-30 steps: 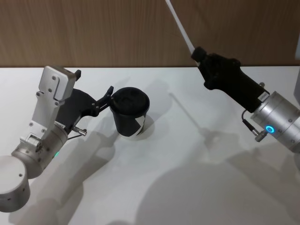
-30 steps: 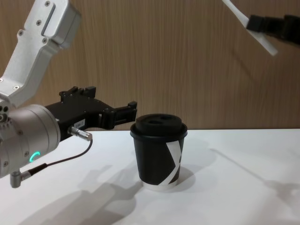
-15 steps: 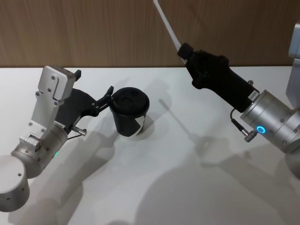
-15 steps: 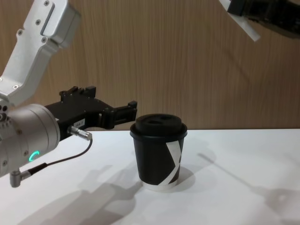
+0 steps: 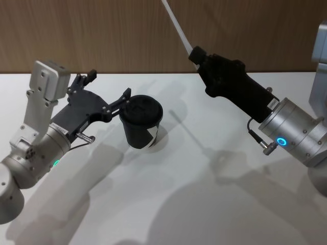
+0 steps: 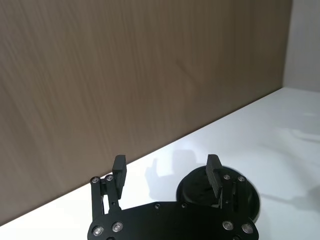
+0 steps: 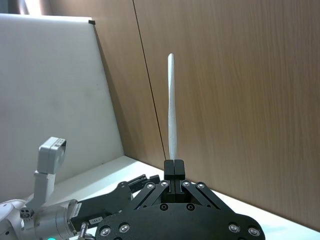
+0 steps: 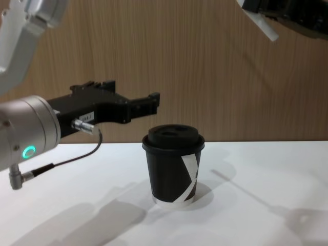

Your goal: Pick up the straw with one hand, pass it to the other hand, and insert it into the cup.

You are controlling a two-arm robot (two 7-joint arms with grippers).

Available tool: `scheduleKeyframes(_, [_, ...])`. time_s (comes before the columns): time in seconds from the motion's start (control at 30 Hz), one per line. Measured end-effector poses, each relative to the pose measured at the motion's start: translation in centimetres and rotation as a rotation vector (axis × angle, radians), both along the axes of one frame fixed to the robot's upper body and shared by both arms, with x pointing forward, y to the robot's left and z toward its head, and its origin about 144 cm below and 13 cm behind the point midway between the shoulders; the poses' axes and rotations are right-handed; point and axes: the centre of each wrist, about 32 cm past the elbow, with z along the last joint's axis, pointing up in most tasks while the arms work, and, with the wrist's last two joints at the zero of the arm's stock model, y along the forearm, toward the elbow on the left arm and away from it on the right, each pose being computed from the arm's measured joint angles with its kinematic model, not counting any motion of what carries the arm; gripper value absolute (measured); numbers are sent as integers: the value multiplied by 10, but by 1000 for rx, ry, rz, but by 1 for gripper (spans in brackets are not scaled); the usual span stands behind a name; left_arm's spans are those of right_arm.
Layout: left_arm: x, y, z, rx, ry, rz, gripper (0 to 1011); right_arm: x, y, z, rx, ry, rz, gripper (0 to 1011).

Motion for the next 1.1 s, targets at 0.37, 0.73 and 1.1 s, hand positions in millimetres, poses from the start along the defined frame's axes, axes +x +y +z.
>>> scheduleKeyframes(0.37, [3, 9, 18, -92, -15, -157, 1000, 0, 1, 0, 2, 0, 5, 0])
scheduleKeyframes(0.73, [13, 14, 31, -189, -26, -324, 1000, -1, 2, 1, 3, 0, 7, 0])
scheduleKeyframes(1.1, [28, 13, 34, -301, -25, -450, 1000, -1, 2, 1, 3, 0, 8, 1])
